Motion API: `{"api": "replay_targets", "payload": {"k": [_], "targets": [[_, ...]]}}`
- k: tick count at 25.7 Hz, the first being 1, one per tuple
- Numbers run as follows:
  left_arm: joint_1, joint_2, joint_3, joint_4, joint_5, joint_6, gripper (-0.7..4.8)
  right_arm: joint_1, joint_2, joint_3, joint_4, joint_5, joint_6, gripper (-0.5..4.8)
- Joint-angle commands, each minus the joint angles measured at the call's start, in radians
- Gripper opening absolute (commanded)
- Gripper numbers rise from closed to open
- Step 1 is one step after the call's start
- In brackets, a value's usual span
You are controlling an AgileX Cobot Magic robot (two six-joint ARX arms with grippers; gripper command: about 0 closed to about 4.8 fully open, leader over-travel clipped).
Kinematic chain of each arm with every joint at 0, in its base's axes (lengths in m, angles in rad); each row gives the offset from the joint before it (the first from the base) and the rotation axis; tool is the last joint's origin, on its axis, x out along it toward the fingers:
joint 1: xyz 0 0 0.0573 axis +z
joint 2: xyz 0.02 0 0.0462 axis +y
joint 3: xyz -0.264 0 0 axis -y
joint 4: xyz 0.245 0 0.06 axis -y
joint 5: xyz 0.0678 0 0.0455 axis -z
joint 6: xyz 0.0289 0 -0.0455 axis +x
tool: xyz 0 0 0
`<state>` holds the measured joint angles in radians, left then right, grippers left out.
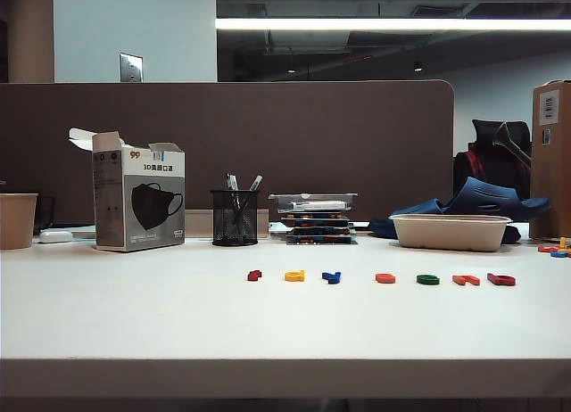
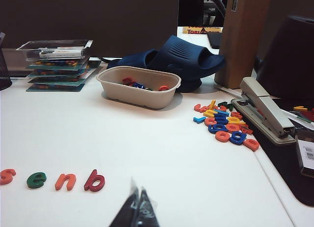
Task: Select the appropriate letters from the row of letter magnets placed on the table to arrange into the word "yes".
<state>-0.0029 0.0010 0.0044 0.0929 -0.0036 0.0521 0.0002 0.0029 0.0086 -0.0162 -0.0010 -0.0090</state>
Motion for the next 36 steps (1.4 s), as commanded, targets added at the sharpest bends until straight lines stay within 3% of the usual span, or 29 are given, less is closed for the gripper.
{"api": "replay_targets", "payload": {"k": [1, 16, 21, 30, 34, 36], "targets": [[0.0, 0.0, 0.003, 0.013, 0.0, 0.0, -0.06, 0.0, -0.003, -0.008, 0.013, 0.001, 0.002, -0.09], [0.0, 0.0, 0.006, 0.1, 0.001, -0.001, -0.06, 0.0, -0.003, -0.008, 0.013, 0.001, 0.002, -0.09], [0.0, 0.0, 0.024, 0.094, 0.046, -0.044, -0.06, 0.0, -0.003, -0.008, 0.013, 0.001, 0.002, -0.09], [0.0, 0.0, 0.239, -0.151, 0.151, -0.08, -0.06, 0.0, -0.003, -0.008, 0.013, 0.001, 0.002, -0.09], [0.0, 0.01, 0.42, -0.309, 0.208, -0.186, -0.06, 0.0, -0.003, -0.008, 0.013, 0.0, 0.002, -0.09], [0.0, 0.049, 0.537, -0.429, 0.246, -0.195, -0.06, 0.0, -0.003, -0.008, 0.013, 0.001, 0.002, -0.09]]}}
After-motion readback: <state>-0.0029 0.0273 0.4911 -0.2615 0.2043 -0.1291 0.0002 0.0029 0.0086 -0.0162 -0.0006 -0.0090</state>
